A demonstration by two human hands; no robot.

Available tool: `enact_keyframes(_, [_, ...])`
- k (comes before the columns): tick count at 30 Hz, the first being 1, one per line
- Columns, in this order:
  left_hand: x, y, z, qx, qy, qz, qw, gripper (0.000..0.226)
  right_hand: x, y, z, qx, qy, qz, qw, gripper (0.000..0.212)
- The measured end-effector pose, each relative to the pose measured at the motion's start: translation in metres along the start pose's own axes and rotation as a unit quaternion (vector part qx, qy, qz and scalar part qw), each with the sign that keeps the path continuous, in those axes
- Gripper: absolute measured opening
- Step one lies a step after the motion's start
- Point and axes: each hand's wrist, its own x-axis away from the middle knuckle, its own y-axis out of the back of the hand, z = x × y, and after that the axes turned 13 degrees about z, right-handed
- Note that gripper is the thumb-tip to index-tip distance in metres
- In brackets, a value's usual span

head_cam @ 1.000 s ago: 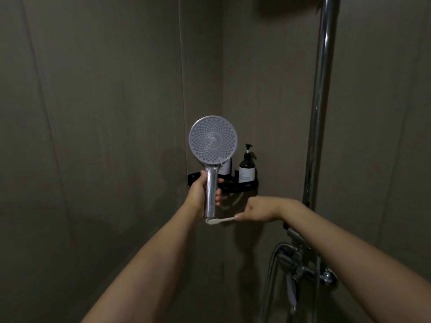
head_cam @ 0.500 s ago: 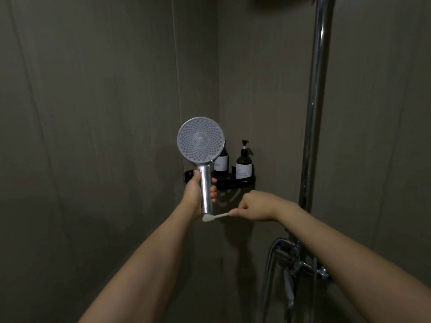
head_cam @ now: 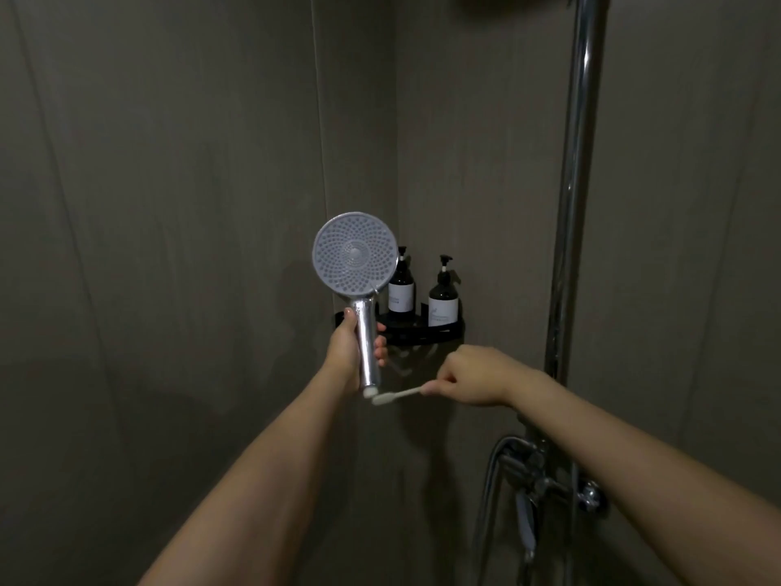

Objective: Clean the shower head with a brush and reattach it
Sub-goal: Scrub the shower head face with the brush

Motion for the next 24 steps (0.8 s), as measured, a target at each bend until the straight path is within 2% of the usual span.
enact_keyframes(2, [0.000, -0.002, 0.003, 0.006, -0.001, -0.002, 1.000, 0.061, -0.002, 0.001, 0.010, 0.068, 0.012, -0.023, 0.997, 0.053])
enact_keyframes(4, [0.000, -0.002, 0.005, 0.011, 0.004, 0.004, 1.000, 0.061, 0.000, 0.007, 0.003, 0.095, -0.041, -0.051, 0.993, 0.054])
enact_keyframes(6, [0.001, 0.003, 0.005, 0.003, 0.014, 0.010, 1.000, 0.062, 0.001, 0.013, -0.016, 0.044, -0.100, -0.078, 0.991, 0.053])
enact_keyframes(9, [0.003, 0.008, 0.010, -0.029, 0.031, 0.014, 0.999, 0.064, 0.000, 0.023, -0.019, -0.106, -0.091, -0.153, 0.978, 0.051])
enact_keyframes(12, [0.006, 0.001, 0.021, -0.040, 0.047, 0.017, 0.998, 0.060, -0.006, 0.033, 0.007, -0.111, -0.056, -0.129, 0.984, 0.048])
enact_keyframes(15, [0.006, -0.008, 0.026, -0.050, 0.058, 0.022, 0.997, 0.061, -0.018, 0.042, 0.011, -0.131, -0.088, -0.119, 0.980, 0.039])
enact_keyframes(19, [0.008, -0.010, 0.028, -0.077, 0.078, 0.019, 0.994, 0.061, -0.010, 0.061, -0.008, -0.244, -0.194, -0.248, 0.917, 0.041])
enact_keyframes(20, [0.009, -0.009, 0.030, -0.085, 0.079, 0.016, 0.993, 0.061, -0.008, 0.063, -0.008, -0.228, -0.190, -0.271, 0.916, 0.041])
enact_keyframes(22, [0.009, -0.008, 0.031, -0.091, 0.074, 0.015, 0.993, 0.061, -0.012, 0.065, 0.006, -0.210, -0.115, -0.278, 0.930, 0.037])
enact_keyframes(23, [0.009, -0.008, 0.030, -0.093, 0.072, 0.016, 0.993, 0.061, -0.011, 0.060, 0.017, -0.209, -0.082, -0.254, 0.941, 0.035])
enact_keyframes(24, [0.009, -0.008, 0.029, -0.095, 0.072, 0.018, 0.993, 0.061, -0.013, 0.055, 0.023, -0.210, -0.098, -0.209, 0.950, 0.033])
